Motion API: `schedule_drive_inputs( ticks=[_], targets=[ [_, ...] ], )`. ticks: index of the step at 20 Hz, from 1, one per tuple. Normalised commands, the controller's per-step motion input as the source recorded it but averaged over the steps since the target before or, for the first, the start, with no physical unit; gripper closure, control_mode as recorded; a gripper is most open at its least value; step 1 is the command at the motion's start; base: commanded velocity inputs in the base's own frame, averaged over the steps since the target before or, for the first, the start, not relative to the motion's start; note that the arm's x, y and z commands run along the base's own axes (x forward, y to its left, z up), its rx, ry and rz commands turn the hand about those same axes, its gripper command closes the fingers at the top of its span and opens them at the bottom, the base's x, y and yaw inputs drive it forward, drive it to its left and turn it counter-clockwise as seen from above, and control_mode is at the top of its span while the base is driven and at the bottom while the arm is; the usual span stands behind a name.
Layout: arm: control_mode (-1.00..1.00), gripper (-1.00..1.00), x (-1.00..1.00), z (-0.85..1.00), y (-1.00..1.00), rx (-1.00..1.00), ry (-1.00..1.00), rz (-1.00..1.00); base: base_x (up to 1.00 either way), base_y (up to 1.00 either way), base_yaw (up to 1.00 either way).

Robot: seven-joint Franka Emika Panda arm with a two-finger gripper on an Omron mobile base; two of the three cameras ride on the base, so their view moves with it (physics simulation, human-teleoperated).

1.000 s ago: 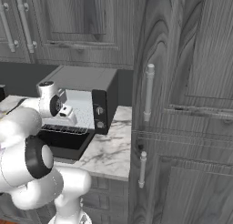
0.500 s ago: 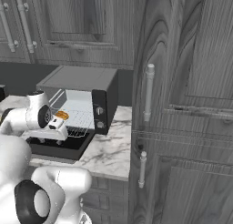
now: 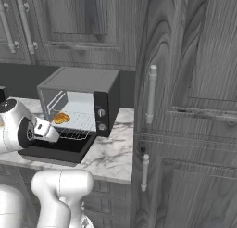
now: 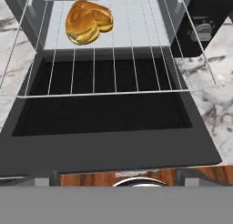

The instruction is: Pick up the heated bread from the toaster oven and place it in the bowl. Then move the bread bowl to the dining counter.

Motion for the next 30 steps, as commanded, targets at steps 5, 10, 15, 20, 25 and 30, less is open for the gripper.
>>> schedule_drive_inputs(
  ticks=[5,10,15,20,25,30],
  targets=[
    [-1.00,-1.00,0.55,0.63,0.15,0.06,-0.19,-0.01,0.00,0.00,0.00],
    [-1.00,-1.00,0.66,0.28,0.41,0.09,-0.05,-0.03,0.00,0.00,0.00],
    [-1.00,-1.00,0.36,0.08,0.19,-0.02,0.03,-0.01,0.00,0.00,0.00],
    [-1.00,-1.00,0.19,-0.18,0.09,-0.08,0.01,0.00,0.00,0.00,0.00],
    [-1.00,-1.00,0.42,-0.06,0.00,-0.01,0.18,0.00,0.00,0.00,0.00],
    [-1.00,-1.00,0.31,-0.15,0.00,-0.01,0.25,0.00,0.00,0.00,0.00]
  ],
)
